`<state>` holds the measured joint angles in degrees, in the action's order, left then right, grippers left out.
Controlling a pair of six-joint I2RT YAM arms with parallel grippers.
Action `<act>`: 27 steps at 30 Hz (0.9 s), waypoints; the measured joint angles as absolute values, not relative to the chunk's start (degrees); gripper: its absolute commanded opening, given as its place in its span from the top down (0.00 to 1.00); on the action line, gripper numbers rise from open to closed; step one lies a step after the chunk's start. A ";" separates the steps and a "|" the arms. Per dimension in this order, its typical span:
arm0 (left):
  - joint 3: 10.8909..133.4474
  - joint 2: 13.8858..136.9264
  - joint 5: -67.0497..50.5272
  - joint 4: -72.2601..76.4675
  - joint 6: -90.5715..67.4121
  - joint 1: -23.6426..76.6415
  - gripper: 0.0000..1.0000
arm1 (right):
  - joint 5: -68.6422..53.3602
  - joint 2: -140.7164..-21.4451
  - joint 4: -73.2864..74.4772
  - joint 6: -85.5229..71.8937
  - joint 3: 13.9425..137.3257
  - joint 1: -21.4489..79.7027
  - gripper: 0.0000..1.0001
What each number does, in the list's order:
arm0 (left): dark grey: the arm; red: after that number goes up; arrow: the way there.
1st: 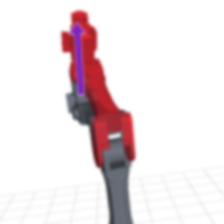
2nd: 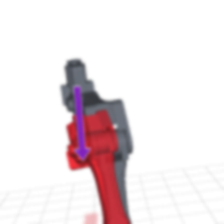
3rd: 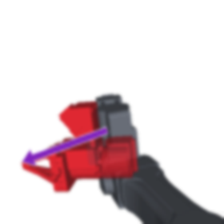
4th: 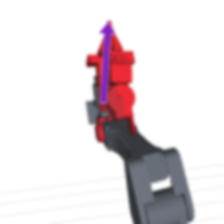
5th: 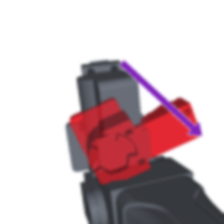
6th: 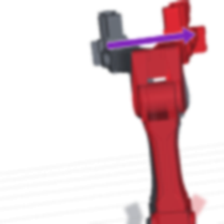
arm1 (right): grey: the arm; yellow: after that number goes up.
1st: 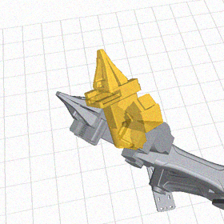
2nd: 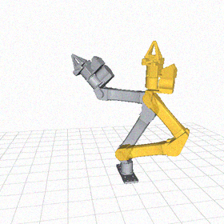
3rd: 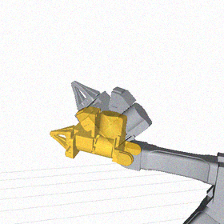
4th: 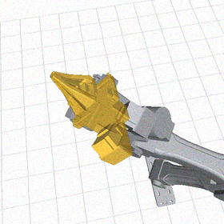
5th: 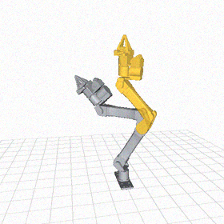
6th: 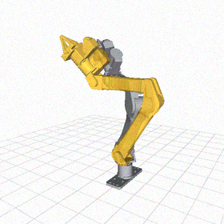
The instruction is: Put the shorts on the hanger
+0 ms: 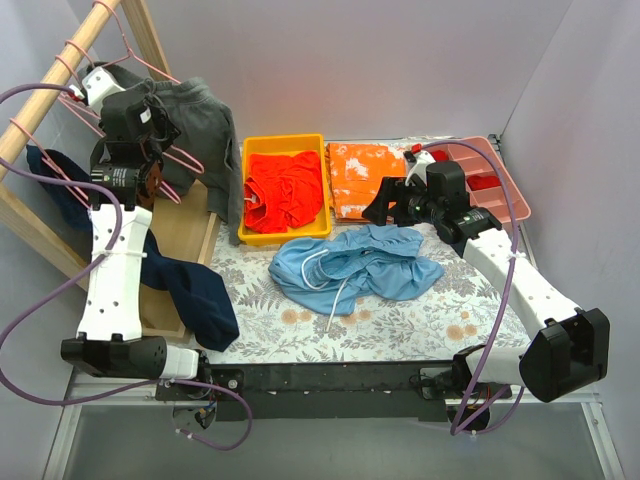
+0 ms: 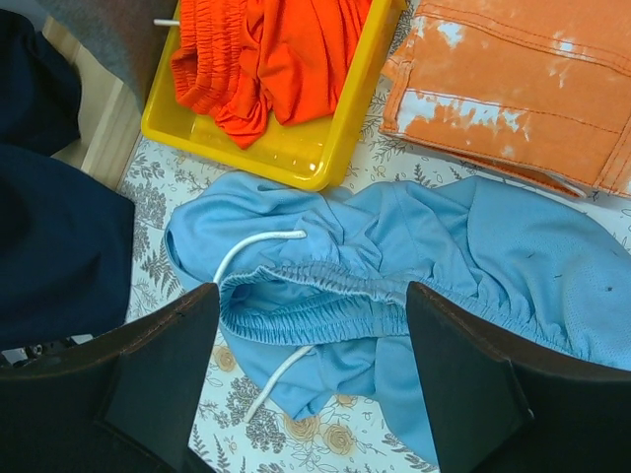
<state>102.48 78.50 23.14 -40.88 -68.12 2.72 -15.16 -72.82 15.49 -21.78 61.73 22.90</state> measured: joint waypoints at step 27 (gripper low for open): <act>95.64 73.12 12.53 -28.91 -69.47 2.46 1.00 | -15.18 -72.82 16.53 -20.80 63.77 22.90 0.16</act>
<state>95.64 73.12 12.53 -28.91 -69.47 2.46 -15.18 -72.82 16.53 -20.80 63.77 22.90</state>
